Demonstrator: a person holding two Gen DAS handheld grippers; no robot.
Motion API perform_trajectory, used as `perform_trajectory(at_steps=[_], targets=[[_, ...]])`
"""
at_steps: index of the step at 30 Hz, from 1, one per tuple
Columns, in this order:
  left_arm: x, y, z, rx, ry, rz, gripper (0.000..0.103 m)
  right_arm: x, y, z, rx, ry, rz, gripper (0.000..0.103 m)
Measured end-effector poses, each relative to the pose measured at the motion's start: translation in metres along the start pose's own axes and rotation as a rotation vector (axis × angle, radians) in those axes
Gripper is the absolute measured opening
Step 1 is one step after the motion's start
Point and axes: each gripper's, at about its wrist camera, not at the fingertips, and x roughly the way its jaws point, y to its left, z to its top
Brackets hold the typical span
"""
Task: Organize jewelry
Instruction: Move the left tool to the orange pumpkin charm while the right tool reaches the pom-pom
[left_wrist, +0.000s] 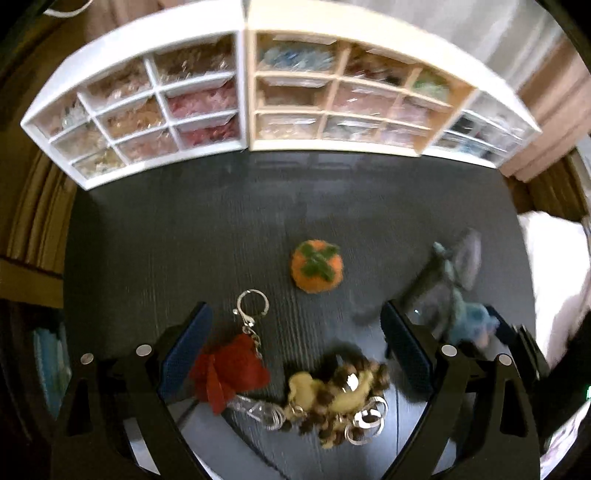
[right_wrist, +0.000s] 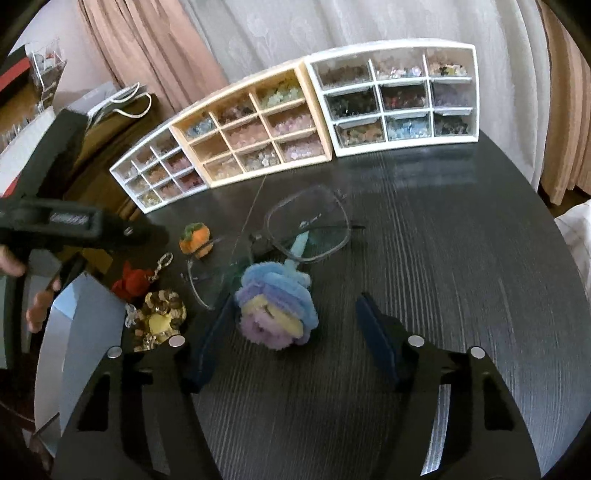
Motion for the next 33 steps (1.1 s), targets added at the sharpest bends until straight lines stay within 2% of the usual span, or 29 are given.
perform_trajectory(at_steps=[5,7,10,13,18,19,20,21,28,33], targets=[[0.016,-0.004,0.01,-0.033,0.027,-0.015,0.091,0.001,0.001,-0.003,0.014,-0.01,0.036,0.048],[0.02,-0.005,0.012,-0.039,0.033,-0.015,0.09,0.003,0.0,-0.004,0.028,-0.006,0.054,0.044],[0.026,-0.007,0.016,-0.049,0.036,-0.022,0.083,0.003,0.001,-0.005,0.022,-0.002,0.052,0.043],[0.028,-0.008,0.02,-0.059,0.027,-0.037,0.081,0.002,-0.001,-0.005,0.029,-0.003,0.057,0.043],[0.029,-0.004,0.021,-0.078,0.025,-0.075,0.052,-0.001,-0.009,-0.006,0.061,-0.01,0.068,0.043],[0.03,-0.005,0.021,-0.071,0.023,-0.069,0.049,-0.002,-0.01,-0.006,0.064,-0.011,0.064,0.043],[0.029,-0.006,0.02,-0.049,0.015,-0.054,0.038,-0.003,-0.01,-0.006,0.064,-0.012,0.063,0.043],[0.032,-0.011,0.021,-0.033,0.014,-0.049,0.031,-0.004,-0.01,-0.007,0.062,-0.013,0.059,0.043],[0.027,-0.009,0.015,-0.027,-0.002,-0.031,0.031,-0.009,-0.015,-0.008,0.074,0.017,0.048,0.042],[0.015,-0.004,0.008,-0.022,-0.027,0.008,0.031,-0.013,-0.02,-0.008,0.08,0.051,0.043,0.042]])
